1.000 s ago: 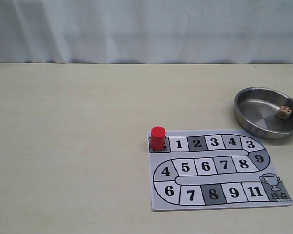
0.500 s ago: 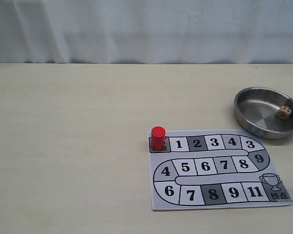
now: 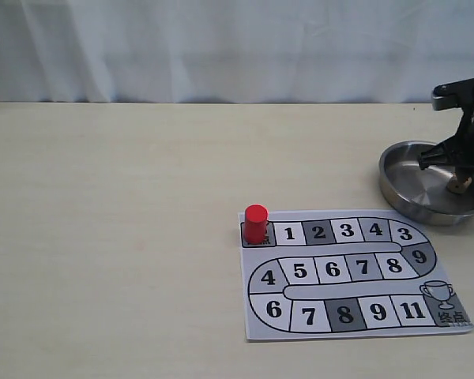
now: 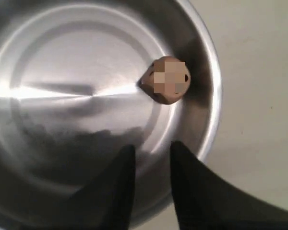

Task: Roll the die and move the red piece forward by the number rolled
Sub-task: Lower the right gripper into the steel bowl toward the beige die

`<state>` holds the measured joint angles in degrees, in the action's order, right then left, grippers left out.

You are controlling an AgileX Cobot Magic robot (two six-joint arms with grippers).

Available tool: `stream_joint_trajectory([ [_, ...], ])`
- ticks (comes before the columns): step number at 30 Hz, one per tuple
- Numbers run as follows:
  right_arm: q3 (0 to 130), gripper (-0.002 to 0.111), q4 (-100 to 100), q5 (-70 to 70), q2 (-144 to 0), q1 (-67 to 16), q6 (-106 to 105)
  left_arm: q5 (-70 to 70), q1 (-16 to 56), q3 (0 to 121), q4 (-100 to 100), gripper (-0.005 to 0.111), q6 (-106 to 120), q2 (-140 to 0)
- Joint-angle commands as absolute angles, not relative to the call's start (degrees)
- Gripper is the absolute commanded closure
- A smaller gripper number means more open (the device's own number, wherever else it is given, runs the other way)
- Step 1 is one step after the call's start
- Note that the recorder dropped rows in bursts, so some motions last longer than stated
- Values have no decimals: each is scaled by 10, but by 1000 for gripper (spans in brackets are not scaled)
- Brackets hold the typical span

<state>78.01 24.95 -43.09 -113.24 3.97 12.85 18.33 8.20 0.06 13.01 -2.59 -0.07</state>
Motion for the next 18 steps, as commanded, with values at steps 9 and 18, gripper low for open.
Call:
stream_joint_trajectory([
  [9, 786, 50, 329, -336, -1183, 40, 260, 183, 87, 0, 131, 107, -29, 0],
  [18, 786, 50, 388, -315, -1204, 40, 341, 183, 87, 0, 131, 107, -29, 0],
])
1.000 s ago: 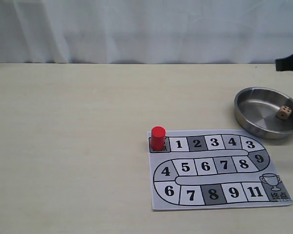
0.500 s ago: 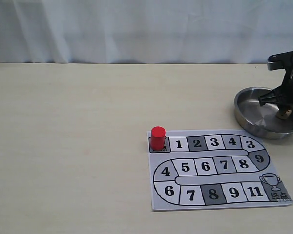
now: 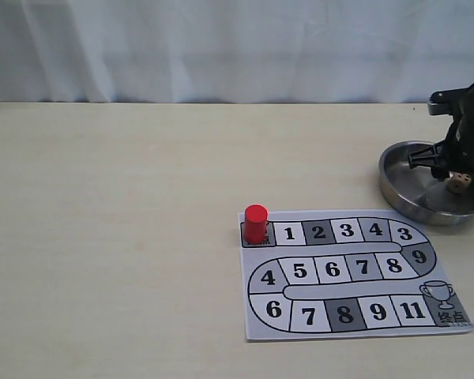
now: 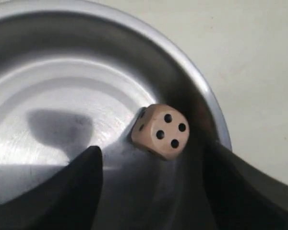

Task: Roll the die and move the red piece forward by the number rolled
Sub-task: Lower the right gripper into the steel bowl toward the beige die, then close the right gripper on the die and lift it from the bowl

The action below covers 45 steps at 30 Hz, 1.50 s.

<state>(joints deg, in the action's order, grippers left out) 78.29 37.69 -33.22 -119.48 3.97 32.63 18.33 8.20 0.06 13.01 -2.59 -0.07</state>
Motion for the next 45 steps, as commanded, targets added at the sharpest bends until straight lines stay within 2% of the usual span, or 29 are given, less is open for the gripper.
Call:
stream_joint_trajectory([
  [1, 786, 50, 388, -313, -1209, 40, 343, 183, 87, 0, 131, 107, -29, 0],
  [29, 786, 50, 472, -236, -1258, 48, 480, 183, 87, 0, 131, 107, -29, 0],
  [37, 786, 50, 577, -256, -1258, 48, 613, 183, 87, 0, 131, 107, -29, 0],
  [45, 786, 50, 585, -193, -1259, 48, 643, 183, 87, 0, 131, 107, -29, 0],
])
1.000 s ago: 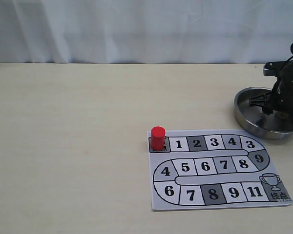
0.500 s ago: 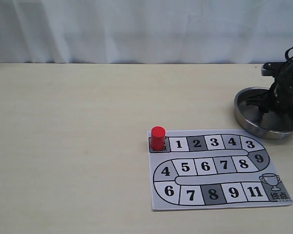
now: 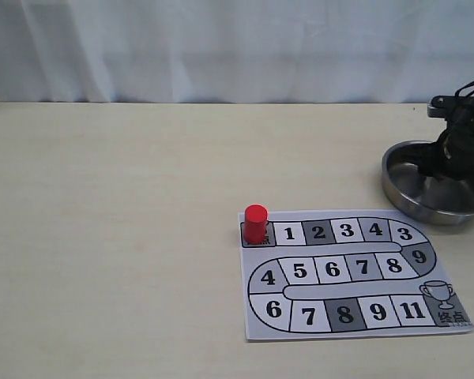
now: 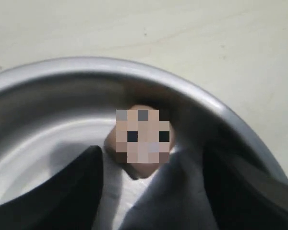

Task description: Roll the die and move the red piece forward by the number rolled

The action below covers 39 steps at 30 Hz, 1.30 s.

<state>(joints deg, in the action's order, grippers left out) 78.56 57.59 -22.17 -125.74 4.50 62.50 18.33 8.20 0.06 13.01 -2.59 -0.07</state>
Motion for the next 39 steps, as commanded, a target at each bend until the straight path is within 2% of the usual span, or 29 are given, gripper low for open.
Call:
stream_joint_trajectory([
  [1, 786, 50, 589, -189, -1259, 48, 650, 183, 87, 0, 131, 107, -29, 0],
  [21, 786, 51, 677, -176, -1276, 48, 721, 183, 87, 0, 131, 107, -29, 0],
  [22, 786, 53, 682, -176, -1276, 48, 724, 183, 87, 0, 131, 107, -29, 0],
  [24, 786, 65, 689, -176, -1276, 48, 724, 183, 87, 0, 131, 107, -29, 0],
  [27, 785, 101, 697, -176, -1274, 46, 702, 183, 87, 0, 131, 107, -29, 0],
  [33, 756, 104, 704, -165, -1229, 34, 685, 183, 87, 0, 131, 107, -29, 0],
  [39, 687, 104, 711, -162, -1110, 33, 680, 183, 87, 0, 131, 107, -29, 0],
])
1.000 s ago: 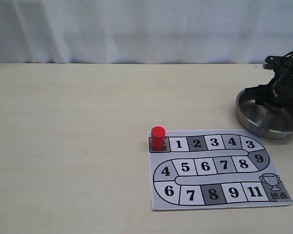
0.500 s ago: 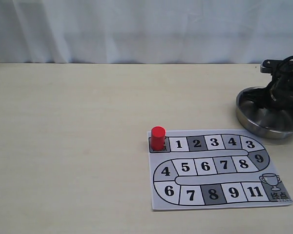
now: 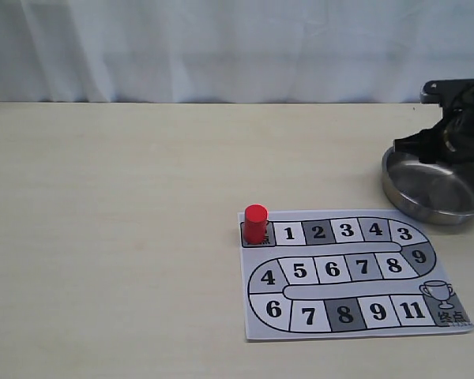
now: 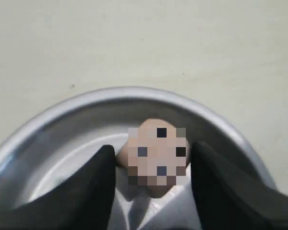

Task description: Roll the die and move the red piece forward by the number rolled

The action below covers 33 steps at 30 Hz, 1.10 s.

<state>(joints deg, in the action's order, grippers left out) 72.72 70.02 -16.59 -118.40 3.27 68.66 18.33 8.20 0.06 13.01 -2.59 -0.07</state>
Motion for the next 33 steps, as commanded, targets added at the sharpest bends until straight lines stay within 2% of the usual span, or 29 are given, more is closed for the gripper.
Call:
stream_joint_trajectory([
  [1, 670, 104, 711, -152, -1084, 33, 680, 183, 87, 0, 131, 107, -29, 0],
  [6, 519, 104, 698, -79, -994, 1, 680, 183, 87, 0, 131, 107, -29, 0],
  [11, 427, 104, 693, -118, -992, -139, 688, 183, 87, 0, 131, 107, -29, 0],
  [15, 418, 104, 669, -183, -992, -175, 694, 183, 87, 0, 131, 107, -29, 0],
  [20, 420, 104, 585, -132, -990, -190, 629, 183, 87, 0, 131, 107, -29, 0],
  [29, 420, 104, 577, -113, -955, -275, 615, 183, 87, 0, 131, 107, -29, 0],
  [33, 420, 104, 575, -105, -952, -289, 616, 183, 87, 0, 131, 107, -29, 0],
])
